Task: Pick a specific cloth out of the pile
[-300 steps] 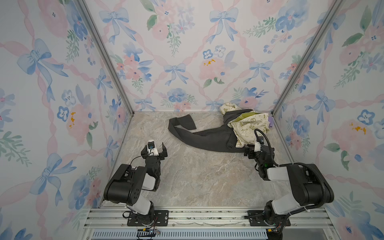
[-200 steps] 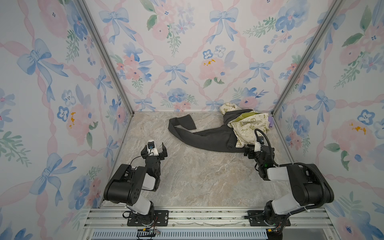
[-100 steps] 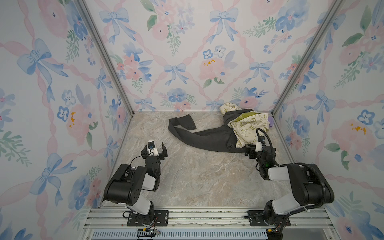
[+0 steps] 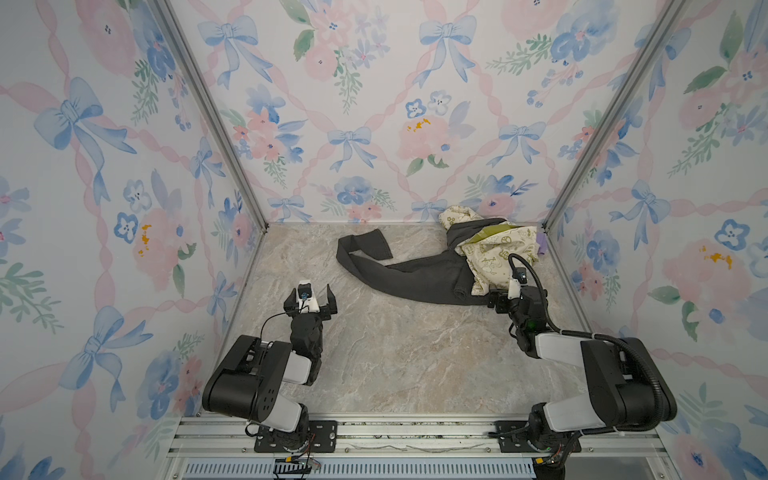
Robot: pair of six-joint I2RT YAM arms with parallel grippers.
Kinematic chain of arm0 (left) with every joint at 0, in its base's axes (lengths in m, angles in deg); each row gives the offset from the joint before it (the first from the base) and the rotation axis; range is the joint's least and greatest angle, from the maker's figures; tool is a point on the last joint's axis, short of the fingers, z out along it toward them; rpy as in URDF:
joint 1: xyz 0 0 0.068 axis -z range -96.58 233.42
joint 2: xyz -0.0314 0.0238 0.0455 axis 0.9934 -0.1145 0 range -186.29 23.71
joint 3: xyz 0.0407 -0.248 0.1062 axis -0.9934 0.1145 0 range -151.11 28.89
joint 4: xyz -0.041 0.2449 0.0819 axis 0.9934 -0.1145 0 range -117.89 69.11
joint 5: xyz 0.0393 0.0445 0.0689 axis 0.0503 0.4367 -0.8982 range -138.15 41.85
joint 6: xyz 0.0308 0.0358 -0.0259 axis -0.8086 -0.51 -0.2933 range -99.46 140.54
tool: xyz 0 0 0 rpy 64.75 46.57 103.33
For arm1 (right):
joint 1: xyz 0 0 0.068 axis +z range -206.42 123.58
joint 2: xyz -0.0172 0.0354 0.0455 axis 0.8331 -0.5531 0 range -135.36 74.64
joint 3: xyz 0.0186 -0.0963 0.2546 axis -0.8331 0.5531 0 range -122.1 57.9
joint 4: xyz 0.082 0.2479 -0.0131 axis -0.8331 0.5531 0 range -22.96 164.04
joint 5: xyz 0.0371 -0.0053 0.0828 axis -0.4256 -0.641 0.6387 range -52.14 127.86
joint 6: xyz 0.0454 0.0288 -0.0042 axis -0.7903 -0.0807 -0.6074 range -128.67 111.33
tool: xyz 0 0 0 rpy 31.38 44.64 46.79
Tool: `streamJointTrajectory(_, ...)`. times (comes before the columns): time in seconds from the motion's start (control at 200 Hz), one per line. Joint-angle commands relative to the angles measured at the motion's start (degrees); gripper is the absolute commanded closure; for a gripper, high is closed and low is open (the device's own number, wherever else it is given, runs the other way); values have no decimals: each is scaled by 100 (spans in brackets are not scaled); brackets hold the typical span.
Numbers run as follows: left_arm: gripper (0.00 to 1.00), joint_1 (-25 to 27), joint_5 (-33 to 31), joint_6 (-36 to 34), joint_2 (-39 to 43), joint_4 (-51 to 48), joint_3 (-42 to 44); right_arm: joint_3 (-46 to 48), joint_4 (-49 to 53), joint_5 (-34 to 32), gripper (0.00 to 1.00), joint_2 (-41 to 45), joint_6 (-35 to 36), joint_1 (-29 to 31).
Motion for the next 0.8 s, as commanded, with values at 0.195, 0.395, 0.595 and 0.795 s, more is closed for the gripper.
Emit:
streamJointTrajectory(0.195, 2, 338, -152, -476, 1189, -281, 391, -225, 1484, -752, 3, 1384, -341, 233)
streamJointTrajectory(0.395, 2, 354, 28, -199, 1862, -355, 658, -1071, 3174, -628, 3, 2116, -1486, -386)
streamJointTrajectory(0.595, 2, 341, -54, -193, 2258, -405, 803, -1688, 4101, 230, 3, 2047, -2006, -813)
streamJointTrajectory(0.795, 2, 331, -56, -172, 2282, -467, 788, -1672, 4110, 30, 3, 2003, -1986, -597)
